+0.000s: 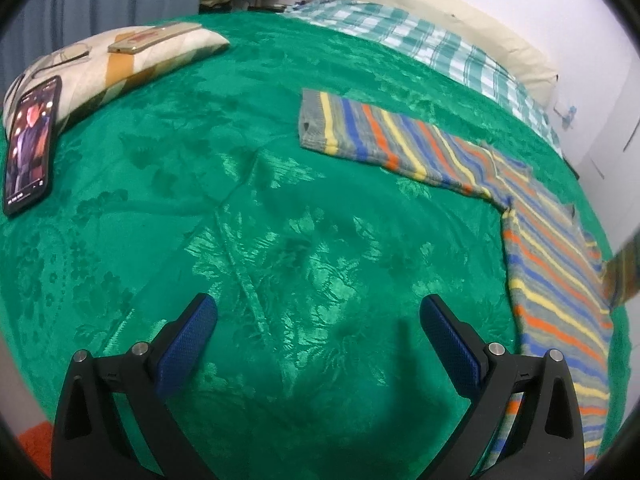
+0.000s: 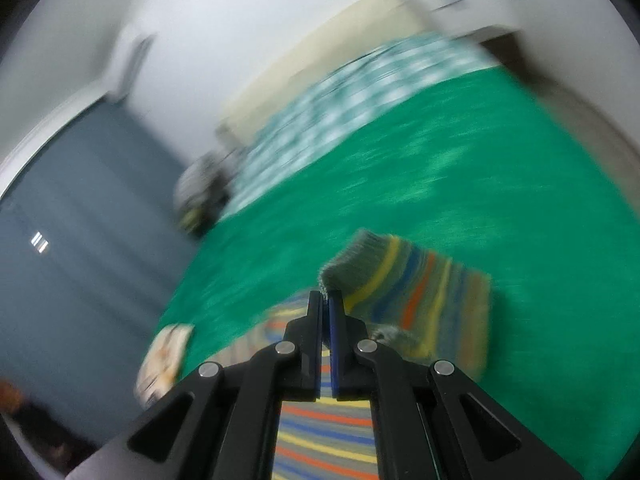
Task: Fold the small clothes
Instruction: 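Grasp the side edge of the striped sweater with the right gripper, then fold the held side over the sweater body and open the right gripper, then move the left gripper to the opposite side edge of the sweater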
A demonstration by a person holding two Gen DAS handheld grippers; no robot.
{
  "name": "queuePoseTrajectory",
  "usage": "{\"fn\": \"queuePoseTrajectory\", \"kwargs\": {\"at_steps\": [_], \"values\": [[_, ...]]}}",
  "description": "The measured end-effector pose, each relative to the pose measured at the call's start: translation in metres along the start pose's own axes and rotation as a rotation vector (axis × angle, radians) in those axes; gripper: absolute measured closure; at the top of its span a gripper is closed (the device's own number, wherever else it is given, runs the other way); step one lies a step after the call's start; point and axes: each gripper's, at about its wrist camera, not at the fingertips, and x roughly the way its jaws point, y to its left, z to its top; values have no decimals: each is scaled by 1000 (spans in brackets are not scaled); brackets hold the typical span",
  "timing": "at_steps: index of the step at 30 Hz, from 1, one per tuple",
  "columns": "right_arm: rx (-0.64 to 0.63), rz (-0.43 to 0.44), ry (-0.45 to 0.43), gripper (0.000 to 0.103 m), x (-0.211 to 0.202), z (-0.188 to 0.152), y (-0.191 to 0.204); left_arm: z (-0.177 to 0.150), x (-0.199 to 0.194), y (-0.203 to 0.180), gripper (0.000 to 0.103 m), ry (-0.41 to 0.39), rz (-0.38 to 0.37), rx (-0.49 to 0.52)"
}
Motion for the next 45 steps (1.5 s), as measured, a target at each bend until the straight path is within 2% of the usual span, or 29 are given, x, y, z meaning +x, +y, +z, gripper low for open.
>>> {"fn": "queuePoseTrajectory", "kwargs": {"at_steps": [2, 4, 6, 9, 13, 16, 20, 23, 26, 28, 31, 36, 45], "values": [[-21, 91, 80, 94, 56, -6, 34, -1, 1, 3, 1, 2, 2, -6], [1, 136, 153, 62, 92, -21, 48, -2, 3, 4, 1, 10, 8, 0], [27, 166, 183, 58, 118, -33, 56, -3, 3, 1, 1, 6, 17, 18], [-15, 159, 196, 56, 123, -47, 60, -2, 4, -3, 1, 6, 12, 30], [-92, 28, 238, 49, 99, -78, 34, -2, 7, -6, 1, 2, 16, 33], [-194, -151, 262, 49, 78, -111, 5, -4, 7, -10, 1, -2, 26, 53], [-384, -461, 246, 49, 54, -162, -39, -7, 8, -16, 1, -3, 35, 85], [-322, -586, 217, 49, 29, -182, -81, -10, 9, -22, 1, -1, 45, 117], [-245, -697, 135, 48, 3, -192, -115, -15, 14, -29, 1, 5, 76, 165], [-216, -770, 71, 37, -11, -197, -132, -18, 16, -32, 1, 2, 100, 192], [-203, -832, 30, 23, -19, -205, -147, -21, 18, -34, 1, -2, 118, 210], [-185, -812, -4, 0, -21, -209, -157, -25, 22, -34, 0, -12, 129, 223], [-200, -806, -40, 0, -15, -216, -156, -26, 25, -35, 0, -25, 135, 231]]}}
